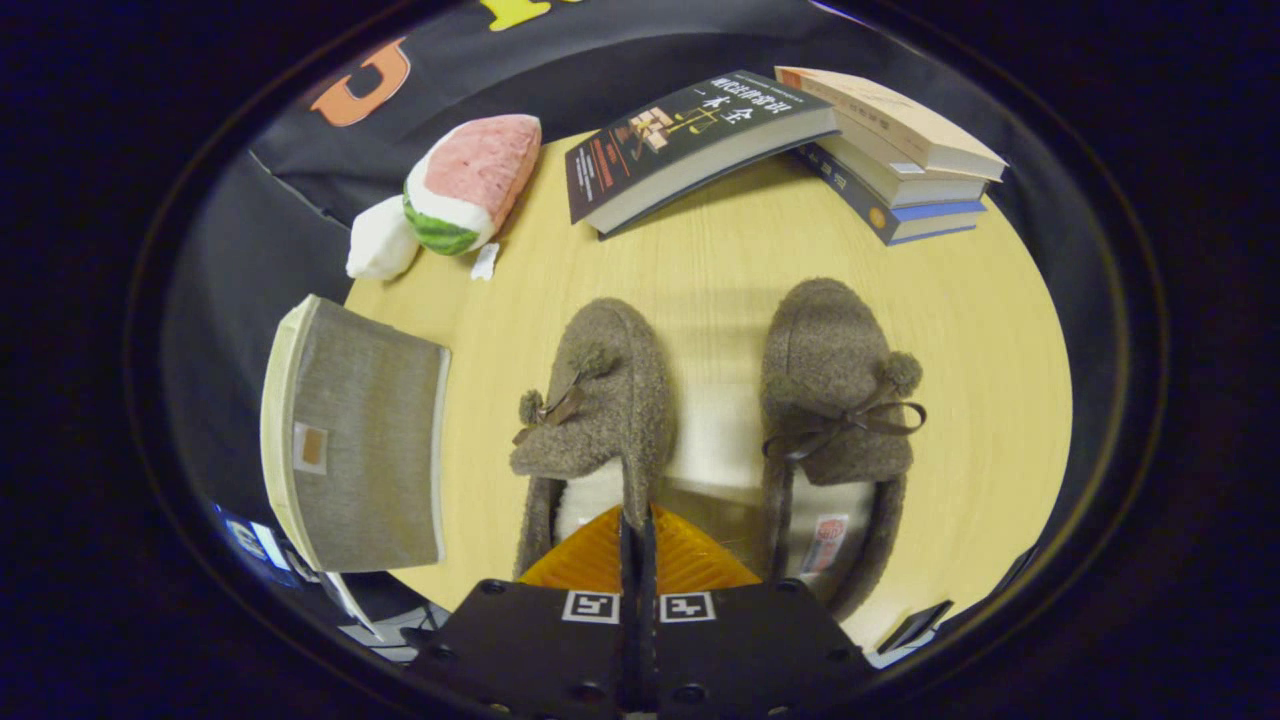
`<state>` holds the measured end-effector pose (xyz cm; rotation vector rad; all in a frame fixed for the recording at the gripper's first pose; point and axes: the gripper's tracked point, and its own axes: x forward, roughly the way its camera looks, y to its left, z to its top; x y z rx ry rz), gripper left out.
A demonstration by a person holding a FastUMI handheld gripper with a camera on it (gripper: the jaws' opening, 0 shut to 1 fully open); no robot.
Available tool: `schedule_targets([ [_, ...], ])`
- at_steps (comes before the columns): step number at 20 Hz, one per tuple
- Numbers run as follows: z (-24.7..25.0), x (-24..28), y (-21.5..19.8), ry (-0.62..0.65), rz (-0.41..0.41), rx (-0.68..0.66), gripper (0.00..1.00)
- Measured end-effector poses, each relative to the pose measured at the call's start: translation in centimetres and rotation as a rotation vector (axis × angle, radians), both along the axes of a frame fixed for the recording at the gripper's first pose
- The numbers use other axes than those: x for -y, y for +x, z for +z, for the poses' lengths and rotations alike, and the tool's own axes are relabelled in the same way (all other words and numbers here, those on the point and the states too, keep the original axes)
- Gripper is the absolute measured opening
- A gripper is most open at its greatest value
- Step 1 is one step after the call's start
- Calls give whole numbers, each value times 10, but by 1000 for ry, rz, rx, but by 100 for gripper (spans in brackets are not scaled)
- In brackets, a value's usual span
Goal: Open the storage box then place both shoes into the box .Put the left shoe in first, then the right shoe, with the right side of both shoes facing outward in a uniform manner.
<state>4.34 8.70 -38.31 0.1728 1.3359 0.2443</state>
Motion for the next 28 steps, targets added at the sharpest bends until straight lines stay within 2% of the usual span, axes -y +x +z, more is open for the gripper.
schedule_targets([
  [2,9,-7,-6,26,-6,3,0],
  [7,56,-40,-23,152,-85,-7,0],
  [13,148,-104,-34,265,-69,98,0],
  [17,187,-156,-39,273,-11,149,0],
  [20,182,-205,-45,275,40,144,0],
  [24,148,-267,-53,281,16,60,0],
  [28,101,-312,-55,196,-8,-8,0],
])
